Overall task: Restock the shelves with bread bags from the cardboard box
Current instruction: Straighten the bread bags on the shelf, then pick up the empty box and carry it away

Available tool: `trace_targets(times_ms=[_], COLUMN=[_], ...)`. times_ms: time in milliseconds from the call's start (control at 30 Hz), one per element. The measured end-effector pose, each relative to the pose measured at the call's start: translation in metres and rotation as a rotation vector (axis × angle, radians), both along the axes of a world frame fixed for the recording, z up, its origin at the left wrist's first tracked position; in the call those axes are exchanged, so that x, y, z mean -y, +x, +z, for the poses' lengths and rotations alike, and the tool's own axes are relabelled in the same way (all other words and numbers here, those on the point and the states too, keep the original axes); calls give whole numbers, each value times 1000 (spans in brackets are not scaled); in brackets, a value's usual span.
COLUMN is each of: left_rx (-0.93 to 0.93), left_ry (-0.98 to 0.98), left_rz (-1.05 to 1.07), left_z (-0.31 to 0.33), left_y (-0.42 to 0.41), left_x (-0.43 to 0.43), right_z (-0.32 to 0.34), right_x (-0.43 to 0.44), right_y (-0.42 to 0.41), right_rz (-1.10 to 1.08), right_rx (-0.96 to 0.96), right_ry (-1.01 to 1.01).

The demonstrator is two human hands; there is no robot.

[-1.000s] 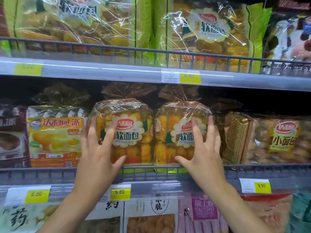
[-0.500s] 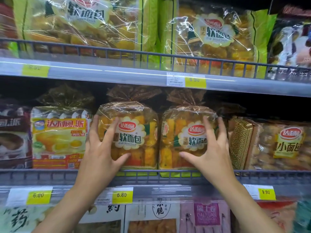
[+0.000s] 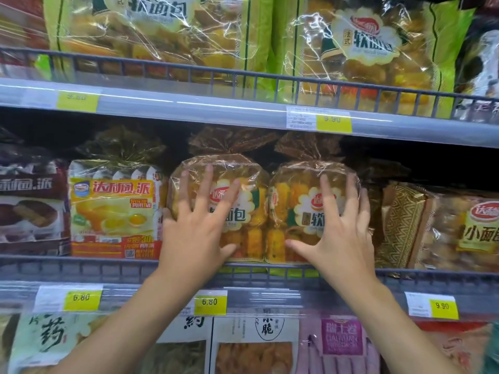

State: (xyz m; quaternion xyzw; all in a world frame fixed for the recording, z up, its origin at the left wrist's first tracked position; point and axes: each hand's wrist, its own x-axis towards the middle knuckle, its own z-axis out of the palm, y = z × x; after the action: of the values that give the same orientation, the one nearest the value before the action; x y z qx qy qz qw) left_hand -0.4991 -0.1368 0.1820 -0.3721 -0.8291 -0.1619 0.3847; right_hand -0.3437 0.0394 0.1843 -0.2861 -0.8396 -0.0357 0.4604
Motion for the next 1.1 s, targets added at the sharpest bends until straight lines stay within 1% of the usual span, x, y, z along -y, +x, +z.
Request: trace_targets(times_ms=[167, 567, 700, 800, 933, 1100], left_rx=[9, 29, 35, -3, -68, -114], left_ry=[-23, -23, -3, 46, 125, 153], left_rz=[28, -7, -10, -26, -137, -441], left_z=[-1, -2, -3, -5, -8, -12], left_y=[-7, -9, -6, 0, 19, 78], left_x=[-12, -7, -1, 5, 5, -17], right_z=[-2, -3, 0, 0, 0, -5], right_x=[-11, -12, -9, -6, 2, 13], right_y=[-10, -8, 0, 11, 35, 99], right_rz=[-31, -42, -26, -34, -45, -181], right_rx=[6, 23, 41, 27, -16, 0], right_ry=[-6, 6, 2, 14, 52, 119])
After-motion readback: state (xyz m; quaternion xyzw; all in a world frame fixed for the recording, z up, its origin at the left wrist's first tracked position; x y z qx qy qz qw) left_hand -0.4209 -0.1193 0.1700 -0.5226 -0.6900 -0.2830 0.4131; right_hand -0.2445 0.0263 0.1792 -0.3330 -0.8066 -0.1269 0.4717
